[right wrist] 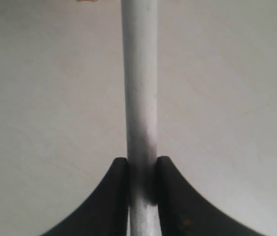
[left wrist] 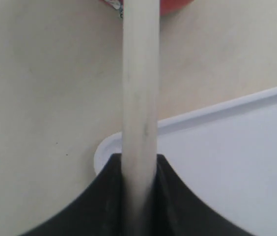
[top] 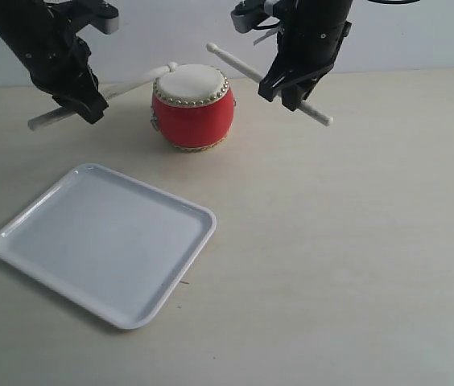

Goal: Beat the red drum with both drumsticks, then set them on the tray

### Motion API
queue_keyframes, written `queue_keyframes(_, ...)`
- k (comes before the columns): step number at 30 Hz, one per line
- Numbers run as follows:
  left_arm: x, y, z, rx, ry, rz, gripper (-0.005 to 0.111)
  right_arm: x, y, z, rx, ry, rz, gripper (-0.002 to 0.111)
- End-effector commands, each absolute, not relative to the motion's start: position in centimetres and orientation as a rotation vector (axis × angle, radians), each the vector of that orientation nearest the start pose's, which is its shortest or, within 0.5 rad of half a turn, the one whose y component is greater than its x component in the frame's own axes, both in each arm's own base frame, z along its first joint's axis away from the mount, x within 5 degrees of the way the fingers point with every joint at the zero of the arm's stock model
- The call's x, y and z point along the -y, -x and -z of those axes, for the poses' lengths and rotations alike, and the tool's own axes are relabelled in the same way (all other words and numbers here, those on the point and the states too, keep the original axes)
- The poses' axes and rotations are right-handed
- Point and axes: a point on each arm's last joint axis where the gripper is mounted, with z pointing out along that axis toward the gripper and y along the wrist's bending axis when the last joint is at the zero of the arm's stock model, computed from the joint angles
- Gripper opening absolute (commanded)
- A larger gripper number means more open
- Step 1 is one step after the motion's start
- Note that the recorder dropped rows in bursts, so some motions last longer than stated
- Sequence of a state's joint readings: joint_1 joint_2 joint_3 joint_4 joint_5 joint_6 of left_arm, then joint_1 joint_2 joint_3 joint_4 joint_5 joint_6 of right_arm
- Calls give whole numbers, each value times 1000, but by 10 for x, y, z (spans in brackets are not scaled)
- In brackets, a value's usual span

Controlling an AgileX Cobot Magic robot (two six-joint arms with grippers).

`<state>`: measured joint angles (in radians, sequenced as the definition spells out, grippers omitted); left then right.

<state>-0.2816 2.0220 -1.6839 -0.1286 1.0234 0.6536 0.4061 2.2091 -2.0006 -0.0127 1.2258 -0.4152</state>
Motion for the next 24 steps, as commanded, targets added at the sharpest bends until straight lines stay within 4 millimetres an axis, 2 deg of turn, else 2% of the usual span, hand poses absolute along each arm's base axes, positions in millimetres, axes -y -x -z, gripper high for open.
queue_keyframes(1,129,-414,-257,-2509,-1208,39,0,-186,-434,-231,-2660,1172,26,0)
queue_keyframes(5,130,-416,-283,-2460,-1142,47,0,-186,-434,-231,-2659,1175,26,0)
queue_keyframes(8,132,-417,-284,-2451,-1131,64,0,-186,-434,-231,-2659,1175,26,0)
queue_keyframes(11,134,-422,-262,-2511,-1154,84,0,-186,-434,-231,-2660,1172,26,0)
queue_keyframes(12,139,-425,-237,-2572,-1162,147,0,-186,-434,-231,-2660,1172,26,0)
queue_keyframes(14,145,-427,-212,-2649,-1231,160,0,-186,-434,-231,-2660,1172,26,0)
queue_keyframes(15,146,-425,-212,-2666,-1253,156,0,-186,-434,-231,-2659,1173,28,0)
queue_keyframes(20,143,-418,-260,-2596,-1260,91,0,-185,-435,-231,-2658,1175,38,0)
queue_keyframes(22,140,-408,-294,-2533,-1209,83,0,-186,-435,-231,-2660,1171,35,0)
queue_keyframes(24,138,-403,-306,-2518,-1176,82,0,-187,-434,-231,-2662,1166,11,0)
